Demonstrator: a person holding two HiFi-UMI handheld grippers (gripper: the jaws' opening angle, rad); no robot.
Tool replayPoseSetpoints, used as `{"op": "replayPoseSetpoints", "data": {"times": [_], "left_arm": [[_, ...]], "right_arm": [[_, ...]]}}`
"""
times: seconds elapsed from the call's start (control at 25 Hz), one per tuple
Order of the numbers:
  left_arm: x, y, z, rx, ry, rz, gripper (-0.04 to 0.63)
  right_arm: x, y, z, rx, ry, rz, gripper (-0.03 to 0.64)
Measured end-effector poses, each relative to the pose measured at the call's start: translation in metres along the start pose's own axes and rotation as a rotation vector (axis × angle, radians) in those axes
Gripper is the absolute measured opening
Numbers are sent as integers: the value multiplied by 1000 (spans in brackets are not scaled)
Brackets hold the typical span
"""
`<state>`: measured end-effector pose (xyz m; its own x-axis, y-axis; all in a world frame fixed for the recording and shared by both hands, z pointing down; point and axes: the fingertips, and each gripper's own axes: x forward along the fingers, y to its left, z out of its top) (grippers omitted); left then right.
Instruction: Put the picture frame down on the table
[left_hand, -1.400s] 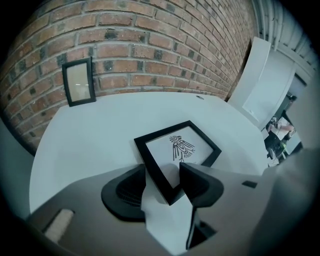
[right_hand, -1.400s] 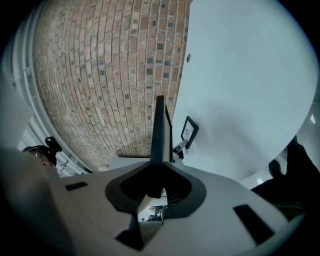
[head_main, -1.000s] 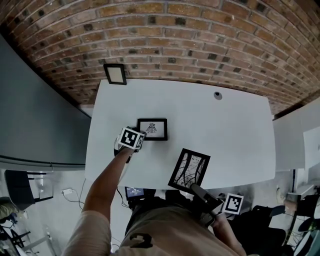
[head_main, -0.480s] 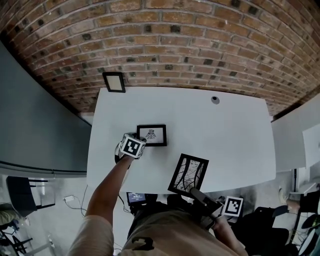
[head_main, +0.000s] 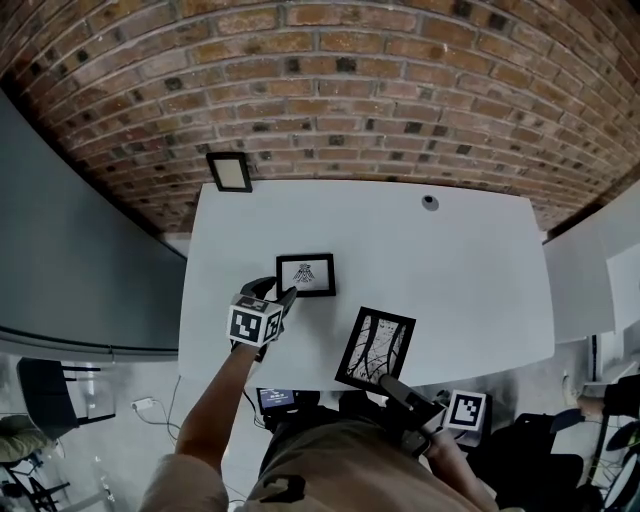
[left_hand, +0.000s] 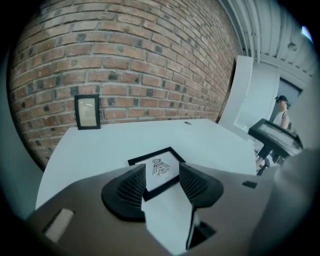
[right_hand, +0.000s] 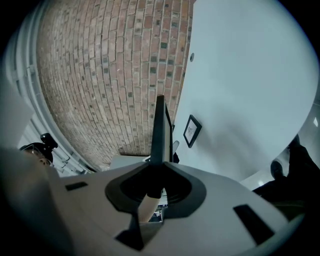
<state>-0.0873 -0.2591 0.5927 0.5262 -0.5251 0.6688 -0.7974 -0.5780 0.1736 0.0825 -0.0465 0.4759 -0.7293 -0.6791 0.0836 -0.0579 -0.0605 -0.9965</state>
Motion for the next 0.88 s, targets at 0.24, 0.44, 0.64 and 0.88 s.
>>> {"op": "replayPoseSetpoints", "data": {"times": [0.24, 0.44, 0.64, 0.88], "left_arm": [[-52, -28, 1, -90, -135, -64, 198], [-84, -35, 6, -92, -221, -74, 198], [-109, -44, 12, -70, -277, -119, 139], [-137, -43, 9, -70, -334, -111, 70]], "right_arm": [[6, 2, -7, -6, 12, 8, 57], [13, 4, -16, -16, 37, 14, 57], [19, 9, -27, -27, 57, 21, 57], [25, 13, -41, -37, 64, 30, 57]]}}
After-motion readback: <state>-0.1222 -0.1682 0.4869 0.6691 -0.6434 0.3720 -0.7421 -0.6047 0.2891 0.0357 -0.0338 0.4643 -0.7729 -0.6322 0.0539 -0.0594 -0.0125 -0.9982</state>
